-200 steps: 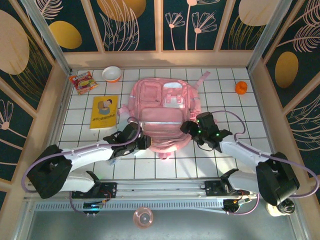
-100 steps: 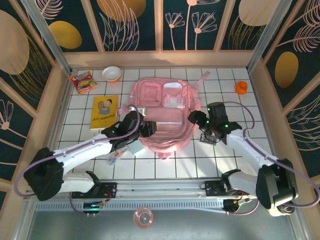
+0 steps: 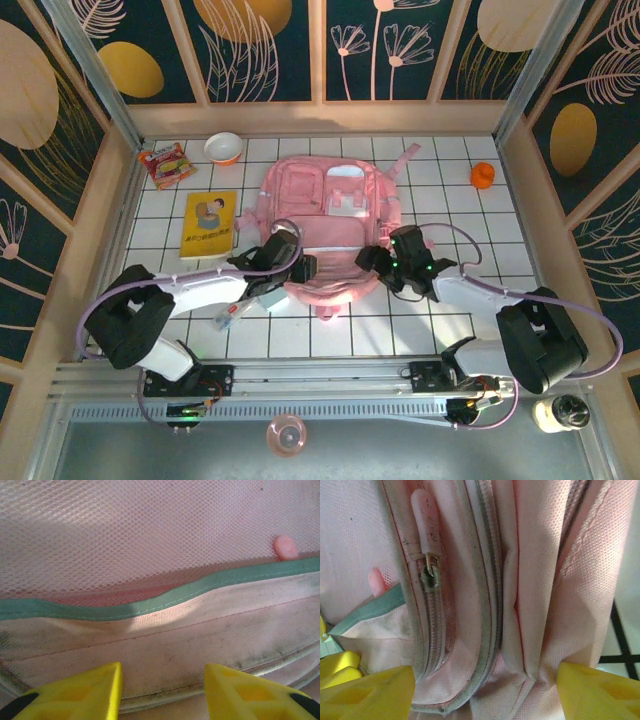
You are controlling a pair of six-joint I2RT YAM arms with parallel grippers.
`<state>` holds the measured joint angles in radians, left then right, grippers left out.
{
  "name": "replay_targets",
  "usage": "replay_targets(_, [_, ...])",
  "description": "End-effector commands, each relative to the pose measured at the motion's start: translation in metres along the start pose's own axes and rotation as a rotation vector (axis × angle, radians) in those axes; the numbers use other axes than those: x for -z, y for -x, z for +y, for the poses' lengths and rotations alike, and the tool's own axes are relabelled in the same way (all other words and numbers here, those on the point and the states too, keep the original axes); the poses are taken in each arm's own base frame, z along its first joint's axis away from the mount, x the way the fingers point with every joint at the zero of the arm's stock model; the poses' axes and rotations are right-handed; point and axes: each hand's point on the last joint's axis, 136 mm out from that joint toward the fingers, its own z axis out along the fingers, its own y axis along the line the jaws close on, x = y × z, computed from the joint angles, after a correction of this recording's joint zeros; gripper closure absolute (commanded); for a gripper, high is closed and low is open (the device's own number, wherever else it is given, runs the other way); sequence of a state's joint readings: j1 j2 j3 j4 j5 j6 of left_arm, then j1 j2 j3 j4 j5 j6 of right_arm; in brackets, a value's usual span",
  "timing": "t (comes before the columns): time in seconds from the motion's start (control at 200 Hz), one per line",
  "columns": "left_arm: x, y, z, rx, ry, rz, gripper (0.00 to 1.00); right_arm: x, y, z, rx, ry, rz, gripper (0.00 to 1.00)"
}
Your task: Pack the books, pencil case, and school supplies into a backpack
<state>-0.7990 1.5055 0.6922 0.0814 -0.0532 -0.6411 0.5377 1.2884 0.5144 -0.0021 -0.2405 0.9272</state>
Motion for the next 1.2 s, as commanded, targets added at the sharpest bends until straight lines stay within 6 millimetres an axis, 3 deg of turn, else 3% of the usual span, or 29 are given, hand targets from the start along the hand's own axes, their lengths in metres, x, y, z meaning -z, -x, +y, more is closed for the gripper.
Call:
replay_targets(0.0, [0.01, -0.023, 0.015, 0.022, 0.03, 0.049, 0.53, -0.003, -0.008, 0.023, -0.011, 0.081, -0.001, 0.25])
replay_targets(0.125, [0.033, 0.005, 0.004, -0.057, 0.008, -0.045, 0.48, 0.004, -0.011, 0.053, 0.037, 0.158, 0.01, 0.26])
replay_targets(0.22, [0.055, 0.035, -0.011, -0.179, -0.015, -0.138, 0.43, 0.022, -0.007, 0.07, 0.067, 0.19, -0.022, 0.25])
replay_targets(0.31, [0.073, 0.059, -0.032, -0.351, -0.063, -0.212, 0.41, 0.047, 0.007, 0.069, 0.073, 0.186, -0.091, 0.23])
replay_targets(0.415, [0.082, 0.066, -0.056, -0.595, -0.136, -0.236, 0.39, 0.075, 0.025, 0.057, 0.063, 0.18, -0.158, 0.22])
replay_targets(0.586, [0.062, 0.035, -0.079, -1.005, -0.287, -0.116, 0.41, 0.102, 0.045, 0.04, 0.025, 0.214, -0.225, 0.21])
replay_targets(0.631, [0.055, 0.029, -0.083, -1.076, -0.322, -0.097, 0.36, 0.103, 0.046, 0.038, 0.023, 0.22, -0.229, 0.21])
replay_targets(0.741, [0.041, 0.025, -0.092, -1.198, -0.372, -0.084, 0.41, 0.104, 0.045, 0.037, 0.016, 0.227, -0.232, 0.21])
replay_targets(0.851, [0.026, 0.025, -0.096, -1.262, -0.387, -0.082, 0.33, 0.102, 0.044, 0.033, 0.009, 0.219, -0.233, 0.21])
replay_targets(1.006, [-0.002, 0.018, -0.086, -1.324, -0.342, -0.032, 0.31, 0.099, 0.043, 0.029, 0.014, 0.204, -0.233, 0.21])
replay_targets(1.026, [-0.002, 0.027, -0.092, -1.333, -0.334, -0.055, 0.3, 0.099, 0.043, 0.029, 0.016, 0.203, -0.232, 0.21])
replay_targets(1.196, [-0.019, 0.023, -0.089, -1.364, -0.324, -0.03, 0.25, 0.098, 0.044, 0.027, 0.023, 0.189, -0.234, 0.21])
